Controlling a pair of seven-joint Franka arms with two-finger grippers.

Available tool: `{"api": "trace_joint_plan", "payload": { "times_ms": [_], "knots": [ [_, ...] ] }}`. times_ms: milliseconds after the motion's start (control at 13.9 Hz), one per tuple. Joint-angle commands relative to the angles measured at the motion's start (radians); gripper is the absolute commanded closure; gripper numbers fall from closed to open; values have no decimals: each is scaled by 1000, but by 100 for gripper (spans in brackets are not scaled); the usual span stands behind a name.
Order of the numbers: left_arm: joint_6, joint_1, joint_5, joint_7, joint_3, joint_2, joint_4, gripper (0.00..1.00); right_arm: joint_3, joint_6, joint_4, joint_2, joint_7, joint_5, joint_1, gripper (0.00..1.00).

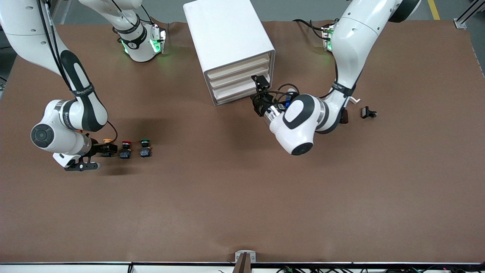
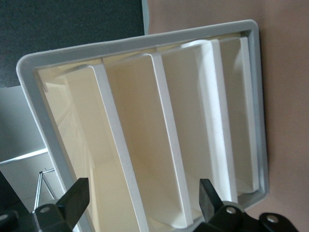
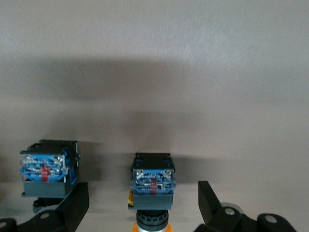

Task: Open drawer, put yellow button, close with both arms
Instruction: 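Open the drawer with the left gripper while the right gripper grasps the button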

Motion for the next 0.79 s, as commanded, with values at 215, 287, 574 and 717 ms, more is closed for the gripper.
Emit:
{"api": "trace_joint_plan", "payload": {
  "times_ms": [215, 287, 574, 717],
  "knots": [
    [-14, -58, -80, -64, 7, 28, 17, 0, 11, 4, -20, -4, -42, -20, -16, 34],
    [-14, -61, -80, -81, 7, 31, 17, 0, 11, 4, -20, -1, -46, -20, -18, 43],
    [-14, -87, -82, -85, 7, 37, 19, 18, 11, 4, -18, 2, -47, -20, -19, 62],
    [-14, -90, -94, -107, 7, 35, 19, 22, 11, 1, -12, 0, -46, -20, -19, 63]
  ]
}}
